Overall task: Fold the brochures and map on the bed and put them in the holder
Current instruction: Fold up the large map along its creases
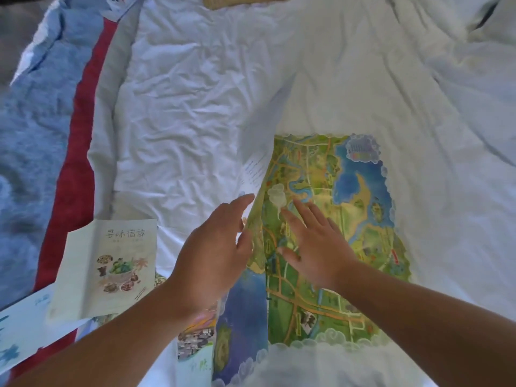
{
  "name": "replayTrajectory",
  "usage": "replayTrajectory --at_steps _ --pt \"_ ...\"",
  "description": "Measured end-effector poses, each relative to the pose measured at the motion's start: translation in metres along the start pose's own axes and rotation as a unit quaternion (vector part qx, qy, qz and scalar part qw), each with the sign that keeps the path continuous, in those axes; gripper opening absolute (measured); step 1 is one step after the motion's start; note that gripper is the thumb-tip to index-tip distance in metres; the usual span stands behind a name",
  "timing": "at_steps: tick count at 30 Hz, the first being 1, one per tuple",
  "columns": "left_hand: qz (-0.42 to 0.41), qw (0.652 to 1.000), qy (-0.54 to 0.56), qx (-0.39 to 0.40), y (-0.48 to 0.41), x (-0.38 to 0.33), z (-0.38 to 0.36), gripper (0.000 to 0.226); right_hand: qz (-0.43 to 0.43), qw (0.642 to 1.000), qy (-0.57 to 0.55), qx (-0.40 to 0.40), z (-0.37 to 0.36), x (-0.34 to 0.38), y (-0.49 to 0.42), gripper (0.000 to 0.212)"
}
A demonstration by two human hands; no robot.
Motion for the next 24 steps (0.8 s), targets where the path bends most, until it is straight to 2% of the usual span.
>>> replayTrajectory --at_steps 6,10,14,24 --pt "0.047 0.999 0.023 0.003 0.001 0.005 -0.002 0.055 -0.033 0.998 -0.02 -0.047 0.022 -0.013 0.049 0.075" --pt "0.043 0.998 0.046 -0.007 0.006 0.001 0.001 0.052 -0.108 0.994 -0.007 -0.013 0.025 -0.037 0.097 0.075" --pt "0.034 0.998 0.052 0.011 0.008 -0.009 -0.005 0.052 -0.155 0.988 0.005 -0.016 0.026 -0.049 0.126 0.075" --pt "0.044 0.998 0.017 0.046 0.006 -0.044 -0.045 0.059 -0.187 0.982 -0.033 -0.017 0.011 -0.076 0.156 0.074"
Point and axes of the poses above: each hand's wrist, its own y-axis away from the middle knuckle, its own z-axis out of the back of the hand, x = y × z, the point moved 3 cm from there along -y, towards the middle knuckle, and after that the axes turned 12 degrees about z, right-handed, at the moved point
